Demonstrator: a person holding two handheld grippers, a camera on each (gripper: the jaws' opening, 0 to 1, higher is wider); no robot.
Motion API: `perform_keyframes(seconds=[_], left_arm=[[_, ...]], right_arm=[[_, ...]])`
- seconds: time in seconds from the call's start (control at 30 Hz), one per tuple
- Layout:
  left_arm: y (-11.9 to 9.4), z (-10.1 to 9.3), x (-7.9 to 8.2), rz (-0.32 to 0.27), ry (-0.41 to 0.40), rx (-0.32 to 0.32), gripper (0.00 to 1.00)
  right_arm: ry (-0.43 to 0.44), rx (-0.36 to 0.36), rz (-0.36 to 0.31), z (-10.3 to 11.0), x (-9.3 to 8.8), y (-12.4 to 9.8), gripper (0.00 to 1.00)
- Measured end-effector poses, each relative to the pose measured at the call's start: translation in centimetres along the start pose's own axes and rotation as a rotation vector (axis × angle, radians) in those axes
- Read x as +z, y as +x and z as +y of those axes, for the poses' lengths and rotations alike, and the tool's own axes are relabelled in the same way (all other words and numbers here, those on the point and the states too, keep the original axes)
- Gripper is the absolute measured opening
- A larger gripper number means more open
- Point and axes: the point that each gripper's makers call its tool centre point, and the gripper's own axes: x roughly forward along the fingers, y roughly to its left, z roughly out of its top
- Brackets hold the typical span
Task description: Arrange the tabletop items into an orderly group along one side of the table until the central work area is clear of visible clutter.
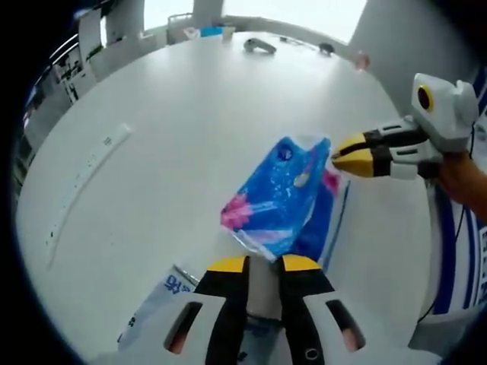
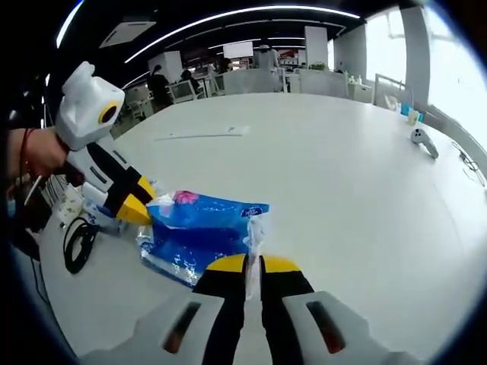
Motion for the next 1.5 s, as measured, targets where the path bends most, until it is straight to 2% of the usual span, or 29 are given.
perform_keyframes(seconds=[0.83,1.13,1.5], left_arm=[[-0.9,0.3,0.4,-0.007,0.020,0.005,0.17],[-1.3,0.1,0.8,-0.019,0.028,0.003,0.19],[-2.3,0.0,2.1,-0.068,0.042,0.010,0.24]], right_arm=[[0.016,-0.004,-0.014,0.7,0.2,-0.8,0.04],[0.025,-0.009,-0.015,0.6,0.3,-0.9,0.11],[0.034,-0.022,-0.043,0.4,0.7,-1.5,0.16]])
